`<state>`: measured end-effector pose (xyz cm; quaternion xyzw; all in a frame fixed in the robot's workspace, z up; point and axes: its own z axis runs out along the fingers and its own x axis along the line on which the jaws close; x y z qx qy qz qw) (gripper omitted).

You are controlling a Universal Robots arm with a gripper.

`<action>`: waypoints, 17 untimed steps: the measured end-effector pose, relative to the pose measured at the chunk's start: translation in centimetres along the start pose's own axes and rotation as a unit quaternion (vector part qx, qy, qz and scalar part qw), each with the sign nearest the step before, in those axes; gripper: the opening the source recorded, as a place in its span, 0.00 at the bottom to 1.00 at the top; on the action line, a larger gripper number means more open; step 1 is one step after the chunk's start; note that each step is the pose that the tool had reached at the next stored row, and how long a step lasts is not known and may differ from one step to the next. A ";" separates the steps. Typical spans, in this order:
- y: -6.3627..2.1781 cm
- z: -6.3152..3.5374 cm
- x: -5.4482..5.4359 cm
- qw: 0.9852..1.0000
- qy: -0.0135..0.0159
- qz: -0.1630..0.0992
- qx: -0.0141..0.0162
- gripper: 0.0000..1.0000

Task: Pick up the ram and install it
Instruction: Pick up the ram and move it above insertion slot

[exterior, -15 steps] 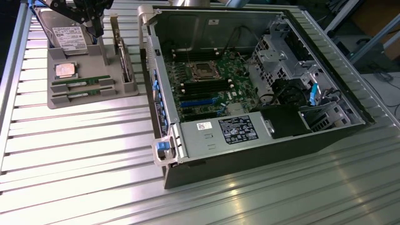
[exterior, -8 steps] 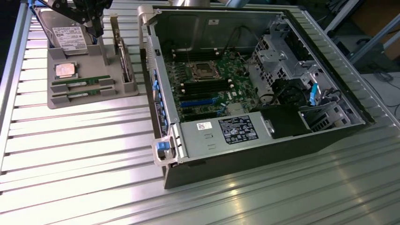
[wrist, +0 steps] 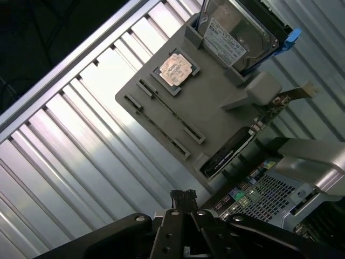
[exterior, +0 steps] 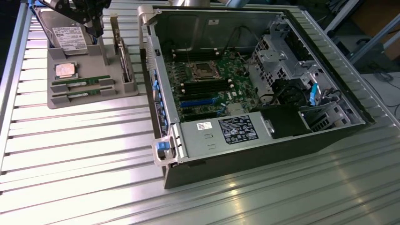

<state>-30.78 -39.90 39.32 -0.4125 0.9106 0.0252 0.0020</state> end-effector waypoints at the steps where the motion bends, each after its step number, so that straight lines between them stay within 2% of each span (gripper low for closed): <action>1: 0.00 0.00 0.0 1.000 0.000 -0.003 0.000 0.10; 7: 0.00 0.00 0.0 1.000 0.001 -0.028 -0.001 0.10; 13: 0.00 0.00 0.0 0.998 0.002 -0.056 -0.001 0.10; 17: 0.00 0.00 0.0 0.997 0.003 -0.077 -0.002 0.10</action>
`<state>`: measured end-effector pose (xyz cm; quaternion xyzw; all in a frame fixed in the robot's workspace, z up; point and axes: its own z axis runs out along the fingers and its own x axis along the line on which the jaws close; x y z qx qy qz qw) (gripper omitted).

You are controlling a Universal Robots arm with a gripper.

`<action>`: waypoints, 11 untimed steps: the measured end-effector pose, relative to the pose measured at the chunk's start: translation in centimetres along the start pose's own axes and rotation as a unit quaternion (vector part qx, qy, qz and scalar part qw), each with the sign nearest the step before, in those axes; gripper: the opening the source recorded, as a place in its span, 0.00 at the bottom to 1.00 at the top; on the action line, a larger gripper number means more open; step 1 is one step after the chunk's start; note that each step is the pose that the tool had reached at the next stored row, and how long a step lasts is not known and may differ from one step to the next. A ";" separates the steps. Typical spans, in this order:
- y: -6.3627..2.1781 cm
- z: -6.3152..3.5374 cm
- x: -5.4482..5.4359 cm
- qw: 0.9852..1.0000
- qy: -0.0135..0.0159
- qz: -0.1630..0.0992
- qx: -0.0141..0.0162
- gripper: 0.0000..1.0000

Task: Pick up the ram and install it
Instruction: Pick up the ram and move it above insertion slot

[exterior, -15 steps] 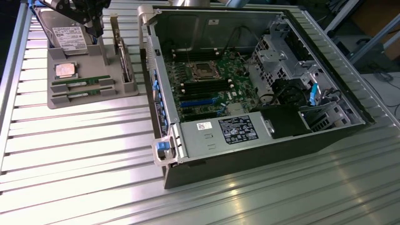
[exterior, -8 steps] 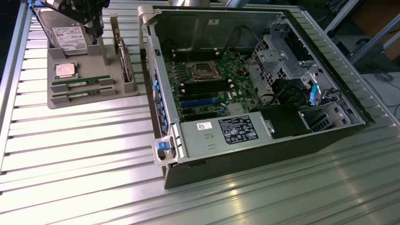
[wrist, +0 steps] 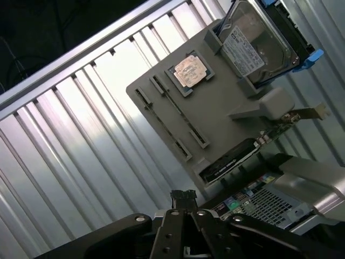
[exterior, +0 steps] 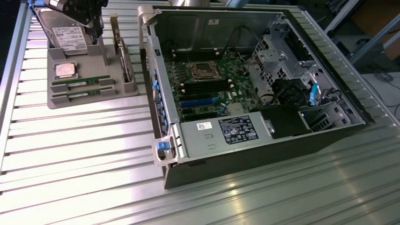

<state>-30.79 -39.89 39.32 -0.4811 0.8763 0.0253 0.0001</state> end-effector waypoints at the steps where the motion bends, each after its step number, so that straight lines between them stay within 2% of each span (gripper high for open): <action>1: 0.00 0.00 0.0 1.000 0.000 -0.004 0.000 0.10; 4: 0.00 0.00 0.0 1.000 0.001 -0.028 -0.001 0.10; 6: 0.00 0.00 0.0 0.999 0.002 -0.049 -0.001 0.10; 11: 0.00 0.00 0.0 0.997 0.004 -0.081 -0.002 0.10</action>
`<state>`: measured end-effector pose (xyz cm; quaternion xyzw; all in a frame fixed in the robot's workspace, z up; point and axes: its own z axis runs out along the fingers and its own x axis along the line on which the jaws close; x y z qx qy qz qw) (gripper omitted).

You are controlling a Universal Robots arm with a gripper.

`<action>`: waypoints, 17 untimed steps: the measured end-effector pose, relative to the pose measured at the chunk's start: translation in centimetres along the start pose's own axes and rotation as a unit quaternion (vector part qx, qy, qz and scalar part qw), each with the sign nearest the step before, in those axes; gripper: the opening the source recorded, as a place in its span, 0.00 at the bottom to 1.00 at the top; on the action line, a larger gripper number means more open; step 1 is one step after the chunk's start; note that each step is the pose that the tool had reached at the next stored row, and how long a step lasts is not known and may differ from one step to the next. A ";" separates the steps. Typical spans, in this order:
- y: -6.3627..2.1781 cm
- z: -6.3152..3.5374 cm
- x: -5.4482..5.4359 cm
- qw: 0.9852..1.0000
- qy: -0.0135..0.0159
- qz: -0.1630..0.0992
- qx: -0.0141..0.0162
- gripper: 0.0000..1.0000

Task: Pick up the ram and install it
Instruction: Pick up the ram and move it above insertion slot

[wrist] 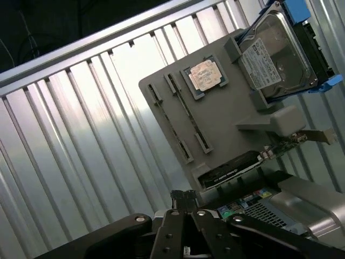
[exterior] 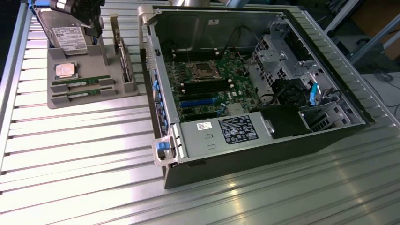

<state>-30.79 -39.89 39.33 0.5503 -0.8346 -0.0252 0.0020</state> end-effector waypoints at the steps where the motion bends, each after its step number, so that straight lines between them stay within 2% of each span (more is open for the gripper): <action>1: 0.00 0.00 0.0 1.000 0.000 -0.004 0.000 0.10; 11: 0.00 0.00 0.0 1.000 0.001 -0.030 -0.001 0.10; 17: 0.00 0.00 0.0 0.998 0.003 -0.057 -0.001 0.10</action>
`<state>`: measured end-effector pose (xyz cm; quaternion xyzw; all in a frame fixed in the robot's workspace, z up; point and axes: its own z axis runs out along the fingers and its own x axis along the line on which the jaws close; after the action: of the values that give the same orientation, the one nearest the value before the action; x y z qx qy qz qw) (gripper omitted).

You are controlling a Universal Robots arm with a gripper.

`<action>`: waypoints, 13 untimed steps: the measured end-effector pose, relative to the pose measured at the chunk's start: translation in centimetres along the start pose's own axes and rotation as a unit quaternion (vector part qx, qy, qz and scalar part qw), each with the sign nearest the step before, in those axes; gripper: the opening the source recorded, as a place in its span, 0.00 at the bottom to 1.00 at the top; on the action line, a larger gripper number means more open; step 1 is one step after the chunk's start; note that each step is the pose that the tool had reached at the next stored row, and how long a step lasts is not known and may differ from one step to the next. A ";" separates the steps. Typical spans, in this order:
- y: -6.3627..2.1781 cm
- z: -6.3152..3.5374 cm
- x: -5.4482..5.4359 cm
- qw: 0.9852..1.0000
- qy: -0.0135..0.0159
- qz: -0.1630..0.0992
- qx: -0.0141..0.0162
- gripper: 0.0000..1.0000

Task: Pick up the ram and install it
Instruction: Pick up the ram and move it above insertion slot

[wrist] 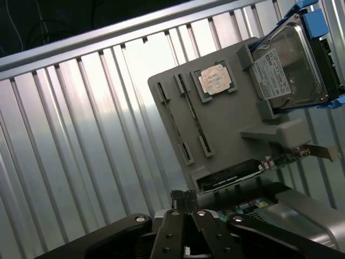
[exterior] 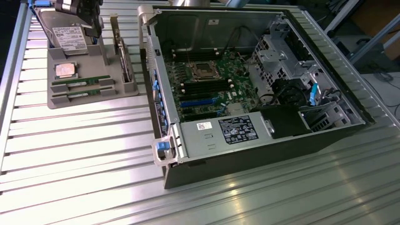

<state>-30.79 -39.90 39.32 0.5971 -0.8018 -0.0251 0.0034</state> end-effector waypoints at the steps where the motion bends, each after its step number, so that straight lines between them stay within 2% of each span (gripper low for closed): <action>1: 0.00 0.00 0.0 1.000 0.000 -0.003 0.000 0.10; 7: 0.00 0.00 0.0 0.999 0.001 -0.033 -0.001 0.10; 13: 0.00 0.00 0.0 0.998 0.003 -0.062 -0.002 0.10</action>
<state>-30.79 -39.89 39.32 0.6458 -0.7630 -0.0248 0.0050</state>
